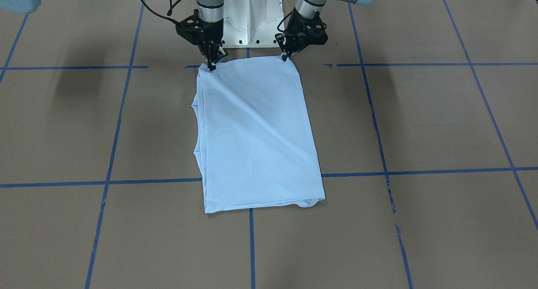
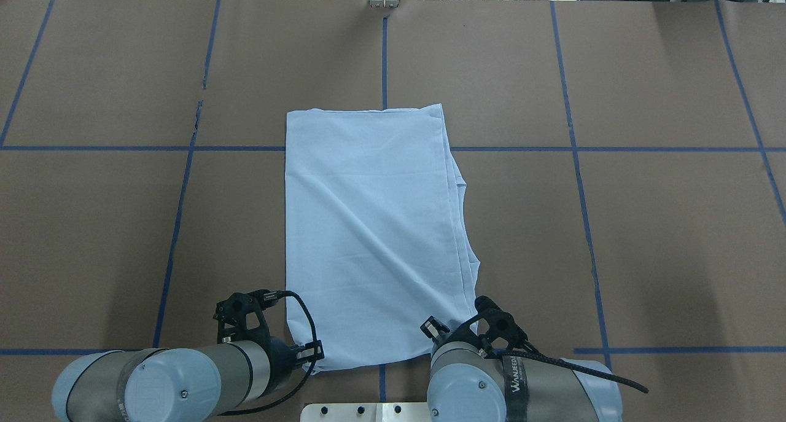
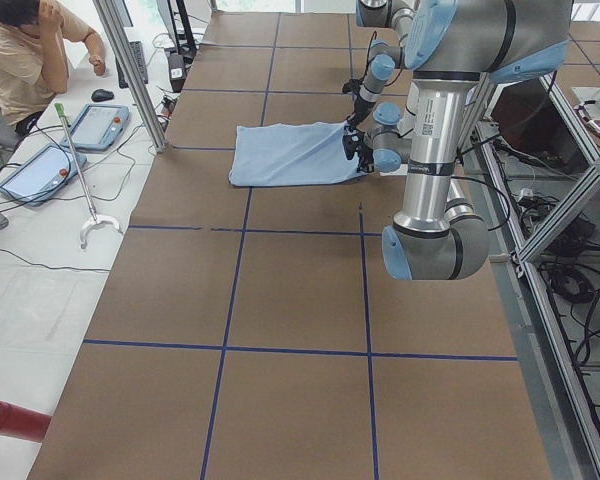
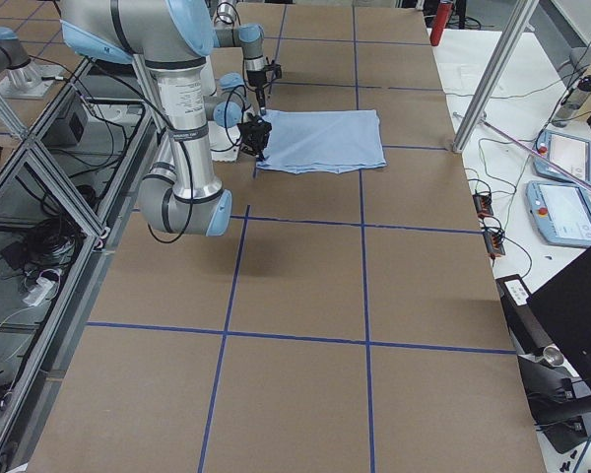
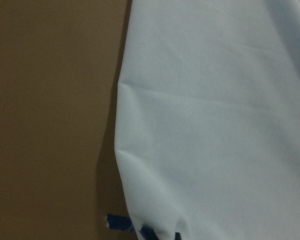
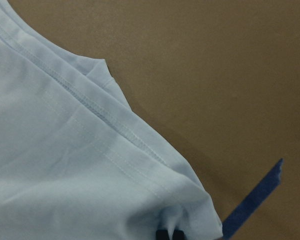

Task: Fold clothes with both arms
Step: 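Grasp the near edge of the shirt with both grippers, then lift the near edge with both grippers and fold it away from the robot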

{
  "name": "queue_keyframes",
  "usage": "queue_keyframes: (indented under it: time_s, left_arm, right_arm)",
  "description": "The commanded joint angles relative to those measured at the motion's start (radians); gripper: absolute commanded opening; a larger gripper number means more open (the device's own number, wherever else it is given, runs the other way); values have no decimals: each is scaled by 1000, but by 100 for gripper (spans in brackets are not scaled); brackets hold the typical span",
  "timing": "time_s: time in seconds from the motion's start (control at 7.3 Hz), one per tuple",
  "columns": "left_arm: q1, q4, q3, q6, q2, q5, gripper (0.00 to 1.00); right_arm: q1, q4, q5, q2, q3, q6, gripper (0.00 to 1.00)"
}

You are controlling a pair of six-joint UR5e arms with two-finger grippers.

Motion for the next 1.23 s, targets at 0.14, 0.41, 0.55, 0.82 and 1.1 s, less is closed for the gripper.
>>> queue_keyframes:
  time_s: [0.14, 0.41, 0.55, 0.82, 1.1]
  left_arm:
    - [-15, 46, -99, 15, -1, -11, 0]
    - [-14, 193, -243, 17, -6, -23, 0]
    - [-18, 268, -325, 17, -4, -78, 0]
    - [-18, 426, -462, 17, -41, -86, 0]
    - [-101, 446, -417, 85, -96, -89, 0]
  right_arm:
    - [33, -20, -4, -8, 115, 1, 0]
    - [31, -139, -4, -3, 242, 1, 0]
    - [22, -242, -2, 3, 332, 1, 0]
    - [1, -377, 2, 9, 475, 8, 0]
    - [58, -367, 4, 63, 397, -55, 0]
